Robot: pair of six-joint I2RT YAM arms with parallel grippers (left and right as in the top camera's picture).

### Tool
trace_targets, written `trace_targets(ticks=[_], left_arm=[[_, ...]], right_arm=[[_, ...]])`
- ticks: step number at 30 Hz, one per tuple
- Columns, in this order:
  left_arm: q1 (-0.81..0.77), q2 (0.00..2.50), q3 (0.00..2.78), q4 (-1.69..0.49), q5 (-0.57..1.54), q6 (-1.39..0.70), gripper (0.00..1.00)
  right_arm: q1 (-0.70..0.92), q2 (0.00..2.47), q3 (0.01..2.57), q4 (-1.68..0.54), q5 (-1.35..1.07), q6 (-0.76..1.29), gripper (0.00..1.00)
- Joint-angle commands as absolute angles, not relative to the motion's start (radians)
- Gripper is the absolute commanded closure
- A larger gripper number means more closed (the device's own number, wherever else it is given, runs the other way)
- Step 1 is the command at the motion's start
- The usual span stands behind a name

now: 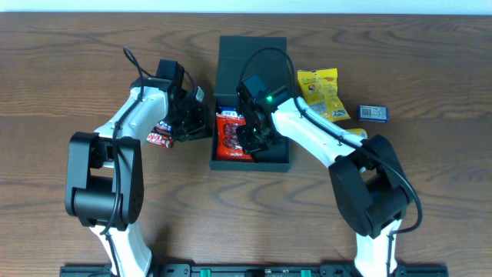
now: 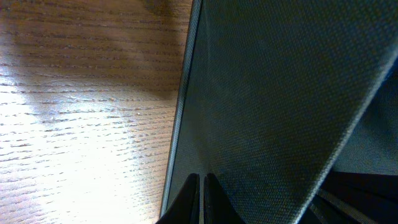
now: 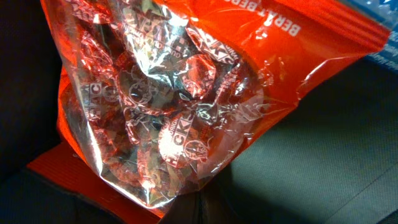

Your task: Pack container

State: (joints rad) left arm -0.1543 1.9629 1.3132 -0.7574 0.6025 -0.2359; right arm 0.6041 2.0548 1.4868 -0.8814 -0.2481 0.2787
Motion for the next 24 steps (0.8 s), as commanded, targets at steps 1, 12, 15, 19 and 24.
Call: trace_targets(ticks=[1, 12, 15, 19, 24], left_arm=[[-0.158, 1.967, 1.309, -0.758, 0.622, -0.241, 0.94], [-0.158, 1.967, 1.309, -0.758, 0.622, -0.241, 0.94], [-0.158, 1.967, 1.309, -0.758, 0.622, -0.241, 0.94], [-0.158, 1.967, 1.309, -0.758, 0.622, -0.241, 0.94], [-0.158, 1.967, 1.309, -0.758, 0.622, -0.241, 0.94]], right_arm=[[0.598, 2.055, 1.496, -0.874, -0.365, 0.292, 0.99], [0.618, 2.055, 1.496, -0.824, -0.393, 0.283, 0.99], [0.619, 2.055, 1.496, -0.820, -0.393, 0.283, 0.98], [0.606, 2.053, 1.511, -0.842, -0.393, 0.282, 0.98], [0.568, 2.014, 1.620, -0.970, -0.331, 0.250, 0.99]])
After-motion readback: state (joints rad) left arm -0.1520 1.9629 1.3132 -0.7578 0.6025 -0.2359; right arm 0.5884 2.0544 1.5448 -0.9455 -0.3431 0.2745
